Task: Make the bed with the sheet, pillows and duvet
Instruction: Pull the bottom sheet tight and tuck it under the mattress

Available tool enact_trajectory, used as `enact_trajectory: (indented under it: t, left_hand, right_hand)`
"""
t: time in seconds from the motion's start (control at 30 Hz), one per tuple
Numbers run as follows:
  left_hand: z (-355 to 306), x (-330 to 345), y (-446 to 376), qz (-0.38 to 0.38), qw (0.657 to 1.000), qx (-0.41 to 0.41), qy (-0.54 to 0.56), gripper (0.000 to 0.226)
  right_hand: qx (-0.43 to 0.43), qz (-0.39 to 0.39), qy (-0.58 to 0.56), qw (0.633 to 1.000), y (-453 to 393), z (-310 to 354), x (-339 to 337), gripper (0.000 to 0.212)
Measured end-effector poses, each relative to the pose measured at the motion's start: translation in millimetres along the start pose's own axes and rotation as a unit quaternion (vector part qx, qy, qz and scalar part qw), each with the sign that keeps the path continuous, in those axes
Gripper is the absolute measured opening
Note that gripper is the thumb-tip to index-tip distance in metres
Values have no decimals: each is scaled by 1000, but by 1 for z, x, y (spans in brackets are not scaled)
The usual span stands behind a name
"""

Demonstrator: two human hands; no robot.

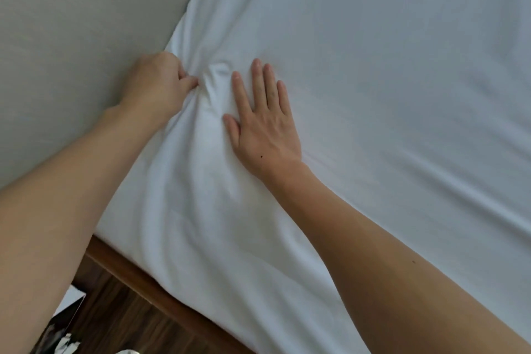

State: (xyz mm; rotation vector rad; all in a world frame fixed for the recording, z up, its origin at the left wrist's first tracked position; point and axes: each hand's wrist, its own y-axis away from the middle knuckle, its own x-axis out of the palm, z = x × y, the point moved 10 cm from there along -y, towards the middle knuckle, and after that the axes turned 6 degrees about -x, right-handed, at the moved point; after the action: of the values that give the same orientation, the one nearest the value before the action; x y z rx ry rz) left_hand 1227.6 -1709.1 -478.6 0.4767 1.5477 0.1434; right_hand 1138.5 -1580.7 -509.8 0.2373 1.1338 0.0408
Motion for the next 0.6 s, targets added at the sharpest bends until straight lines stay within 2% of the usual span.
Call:
enact_trajectory:
  t: [0.1, 0.23, 0.33, 0.43, 0.53, 0.6]
  left_hand:
    - [-8, -9, -3, -4, 997, 34, -68, 30]
    - [-12, -34, 15, -113, 979, 96, -140, 13]
    - [4, -17, 15, -83, 979, 45, -178, 12]
    - [20, -12, 12, -80, 984, -8, -157, 23]
    - [15, -25, 22, -128, 988, -6, -90, 34]
    - [-3, -37, 29, -162, 986, 27, -25, 39]
  right_hand:
    - [5, 1, -5, 1000, -6, 4, -3, 63]
    - [7, -3, -16, 1000, -16, 11, -4, 65]
    - [-7, -4, -20, 1000, -24, 19, 0, 64]
    - [-58, 6, -2, 998, -28, 34, 4, 60]
    - [-101, 12, -3, 995, -22, 61, 19, 60]
    - [-140, 15, -12, 990, -14, 93, 30, 60]
